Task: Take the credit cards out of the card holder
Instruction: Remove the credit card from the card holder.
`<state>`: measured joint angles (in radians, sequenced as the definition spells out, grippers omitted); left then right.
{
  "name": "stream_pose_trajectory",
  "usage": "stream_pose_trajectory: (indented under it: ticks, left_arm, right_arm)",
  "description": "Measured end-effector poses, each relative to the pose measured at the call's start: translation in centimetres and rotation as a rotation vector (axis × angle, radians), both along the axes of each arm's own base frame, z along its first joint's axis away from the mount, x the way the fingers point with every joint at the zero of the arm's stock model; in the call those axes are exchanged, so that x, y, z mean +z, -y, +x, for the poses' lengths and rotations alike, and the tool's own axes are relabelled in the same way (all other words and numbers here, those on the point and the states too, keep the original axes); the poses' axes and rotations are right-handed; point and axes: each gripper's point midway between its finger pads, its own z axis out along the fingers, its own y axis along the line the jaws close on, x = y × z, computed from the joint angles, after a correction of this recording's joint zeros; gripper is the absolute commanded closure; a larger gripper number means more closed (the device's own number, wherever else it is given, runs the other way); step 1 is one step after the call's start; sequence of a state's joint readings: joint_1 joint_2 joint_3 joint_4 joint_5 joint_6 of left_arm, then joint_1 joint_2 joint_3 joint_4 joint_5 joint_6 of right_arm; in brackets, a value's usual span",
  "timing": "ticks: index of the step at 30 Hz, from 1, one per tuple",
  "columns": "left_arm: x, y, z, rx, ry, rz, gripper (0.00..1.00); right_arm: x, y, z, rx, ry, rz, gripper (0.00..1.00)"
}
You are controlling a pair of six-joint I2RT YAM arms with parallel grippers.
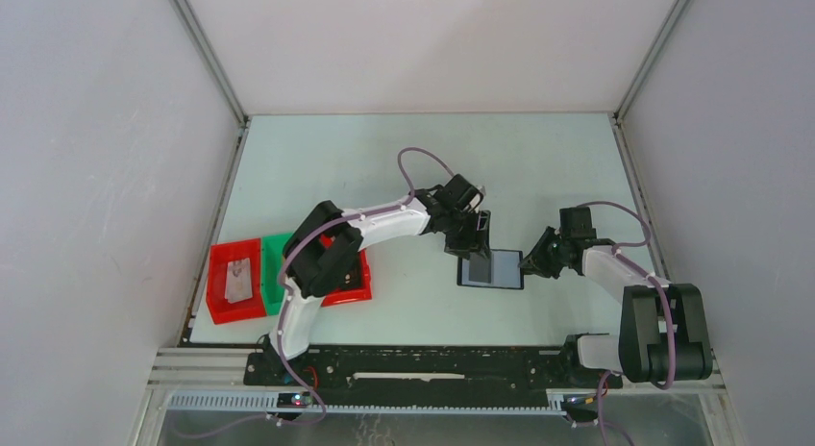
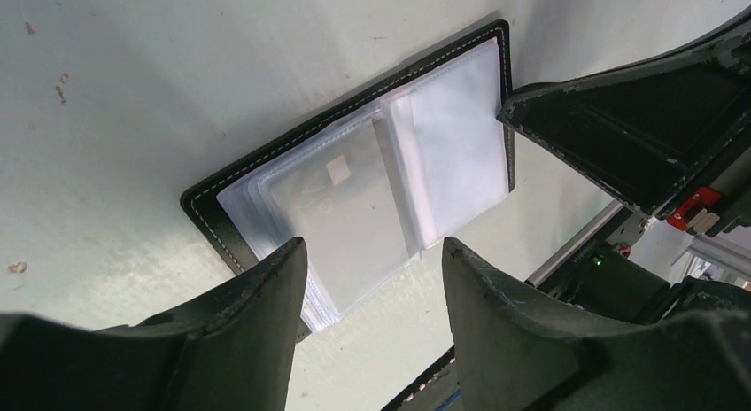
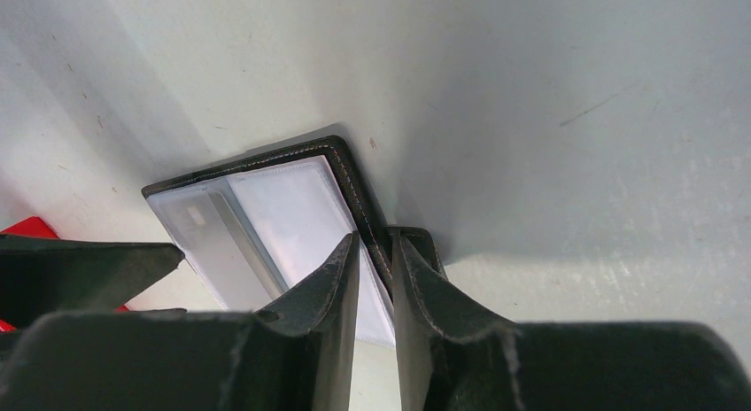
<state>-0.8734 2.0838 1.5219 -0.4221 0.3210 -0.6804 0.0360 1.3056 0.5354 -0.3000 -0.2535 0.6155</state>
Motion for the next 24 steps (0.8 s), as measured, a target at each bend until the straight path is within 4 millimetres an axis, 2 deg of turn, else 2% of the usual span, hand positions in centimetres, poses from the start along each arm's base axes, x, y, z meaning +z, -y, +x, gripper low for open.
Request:
stream_pose_trajectory:
  ticks: [24]
  left_arm:
    - [-0.71,-0.08,0.73,0.024,0.031,0.027,0.38]
  right_arm:
    - [0.0,0.0,0.01,0.0,0.0,0.0,0.71]
